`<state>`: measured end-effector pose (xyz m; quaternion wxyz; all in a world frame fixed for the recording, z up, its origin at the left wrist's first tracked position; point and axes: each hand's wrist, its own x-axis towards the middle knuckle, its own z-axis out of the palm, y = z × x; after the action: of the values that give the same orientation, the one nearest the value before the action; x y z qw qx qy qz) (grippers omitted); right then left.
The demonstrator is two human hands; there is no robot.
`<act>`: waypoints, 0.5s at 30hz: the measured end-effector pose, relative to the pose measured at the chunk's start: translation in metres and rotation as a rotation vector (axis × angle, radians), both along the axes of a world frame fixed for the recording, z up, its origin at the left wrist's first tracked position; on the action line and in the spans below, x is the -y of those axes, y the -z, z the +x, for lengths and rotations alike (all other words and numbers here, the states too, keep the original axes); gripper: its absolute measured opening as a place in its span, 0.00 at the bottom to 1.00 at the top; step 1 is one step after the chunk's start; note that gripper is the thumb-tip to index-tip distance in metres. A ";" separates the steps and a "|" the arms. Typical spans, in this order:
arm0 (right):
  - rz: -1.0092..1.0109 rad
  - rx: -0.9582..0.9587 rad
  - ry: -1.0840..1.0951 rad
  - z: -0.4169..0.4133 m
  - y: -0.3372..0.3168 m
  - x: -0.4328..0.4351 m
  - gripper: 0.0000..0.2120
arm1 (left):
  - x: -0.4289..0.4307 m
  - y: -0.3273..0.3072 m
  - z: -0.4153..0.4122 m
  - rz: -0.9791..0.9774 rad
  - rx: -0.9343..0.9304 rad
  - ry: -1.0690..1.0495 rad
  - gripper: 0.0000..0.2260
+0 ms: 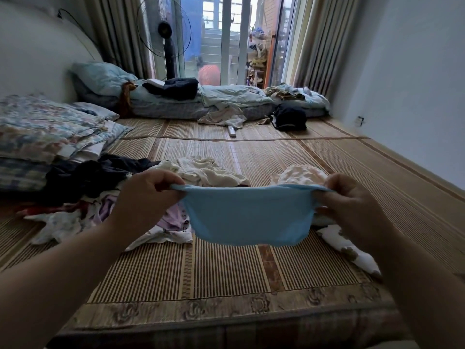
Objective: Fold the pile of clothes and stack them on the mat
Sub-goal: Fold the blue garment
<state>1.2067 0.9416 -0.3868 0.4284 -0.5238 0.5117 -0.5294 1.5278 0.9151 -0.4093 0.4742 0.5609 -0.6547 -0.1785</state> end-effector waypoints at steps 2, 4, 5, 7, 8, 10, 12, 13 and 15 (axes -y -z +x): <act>0.042 0.059 0.000 0.000 0.001 0.002 0.11 | 0.000 0.000 0.000 0.136 -0.271 0.162 0.04; 0.037 -0.101 0.078 0.006 0.008 0.008 0.09 | -0.001 -0.002 -0.006 0.293 -0.488 0.216 0.01; 0.036 -0.201 0.117 0.012 0.013 0.009 0.06 | 0.002 0.000 -0.011 0.347 -0.514 0.172 0.02; 0.070 -0.285 0.164 0.029 0.023 0.007 0.02 | 0.004 0.005 -0.023 0.365 -0.370 0.058 0.07; 0.100 -0.258 0.170 0.040 0.030 0.004 0.03 | 0.002 0.006 -0.031 0.356 -0.309 0.030 0.08; 0.176 -0.136 0.134 0.061 0.044 -0.003 0.05 | -0.005 0.010 -0.049 0.426 -0.319 0.062 0.08; 0.264 0.048 0.067 0.081 0.054 -0.010 0.06 | -0.014 0.013 -0.065 0.529 -0.277 0.151 0.07; 0.300 0.151 0.026 0.090 0.055 -0.013 0.07 | -0.019 0.014 -0.072 0.576 -0.255 0.215 0.07; 0.322 0.310 -0.066 0.099 0.053 -0.015 0.10 | -0.029 0.009 -0.082 0.639 -0.325 0.353 0.11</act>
<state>1.3053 0.9569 -0.4398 0.5973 -0.3774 0.5001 -0.5007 1.4456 0.9437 -0.4184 0.3352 0.5235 -0.5691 -0.5383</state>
